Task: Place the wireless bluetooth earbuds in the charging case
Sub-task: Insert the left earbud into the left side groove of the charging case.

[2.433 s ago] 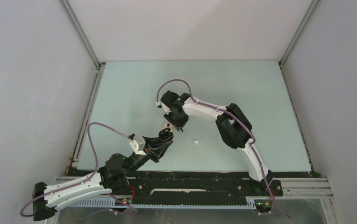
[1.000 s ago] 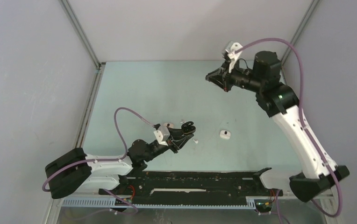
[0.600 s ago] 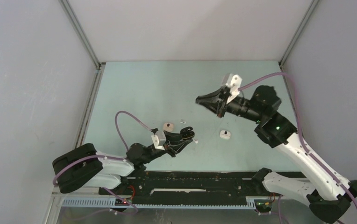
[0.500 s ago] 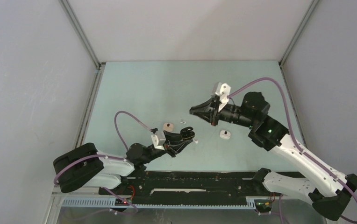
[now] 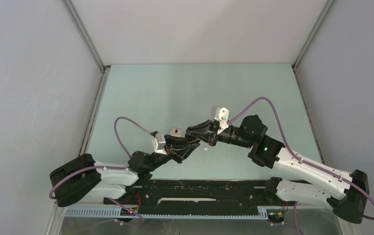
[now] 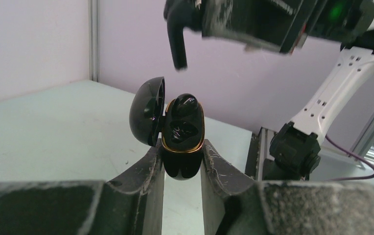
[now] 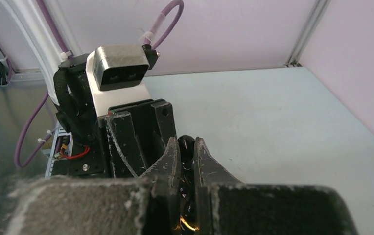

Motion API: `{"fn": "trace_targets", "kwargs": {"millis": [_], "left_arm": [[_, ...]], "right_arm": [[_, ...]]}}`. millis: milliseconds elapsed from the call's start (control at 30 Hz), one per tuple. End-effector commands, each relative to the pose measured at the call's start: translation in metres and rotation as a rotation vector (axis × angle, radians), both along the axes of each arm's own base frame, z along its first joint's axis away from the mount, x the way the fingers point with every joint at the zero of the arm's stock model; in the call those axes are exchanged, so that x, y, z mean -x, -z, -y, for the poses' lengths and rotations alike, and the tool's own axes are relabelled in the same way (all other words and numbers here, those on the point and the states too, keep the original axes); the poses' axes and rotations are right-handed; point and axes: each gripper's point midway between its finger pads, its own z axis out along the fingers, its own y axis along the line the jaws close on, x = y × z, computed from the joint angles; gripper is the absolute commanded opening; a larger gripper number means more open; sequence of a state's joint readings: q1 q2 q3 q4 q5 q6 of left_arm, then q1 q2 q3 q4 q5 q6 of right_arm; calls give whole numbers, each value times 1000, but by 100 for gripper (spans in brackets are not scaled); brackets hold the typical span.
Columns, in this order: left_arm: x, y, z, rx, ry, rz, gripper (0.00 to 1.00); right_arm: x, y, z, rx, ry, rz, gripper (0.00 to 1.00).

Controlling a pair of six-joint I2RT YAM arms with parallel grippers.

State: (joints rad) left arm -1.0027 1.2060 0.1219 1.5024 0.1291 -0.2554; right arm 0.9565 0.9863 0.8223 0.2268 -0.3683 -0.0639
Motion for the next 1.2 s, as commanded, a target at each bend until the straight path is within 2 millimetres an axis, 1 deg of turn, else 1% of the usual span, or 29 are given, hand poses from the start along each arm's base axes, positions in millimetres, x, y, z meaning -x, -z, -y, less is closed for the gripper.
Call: {"fn": "trace_targets", "kwargs": {"millis": [0, 167, 333, 467, 933, 1167], "left_arm": [[0, -54, -12, 175, -20, 54, 0], [2, -60, -15, 185, -23, 76, 0], [2, -55, -13, 162, -27, 94, 0], [2, -53, -11, 149, -22, 100, 0], [3, -50, -12, 132, -30, 124, 0], [3, -51, -13, 133, -33, 132, 0]], "right_arm": [[6, -32, -3, -144, 3, 103, 0], [12, -27, -3, -165, -7, 174, 0], [15, -22, -2, -158, -13, 209, 0], [12, -15, -2, -141, -4, 202, 0], [21, 6, -14, -82, -80, 181, 0], [18, 13, -15, -63, -65, 160, 0]]}}
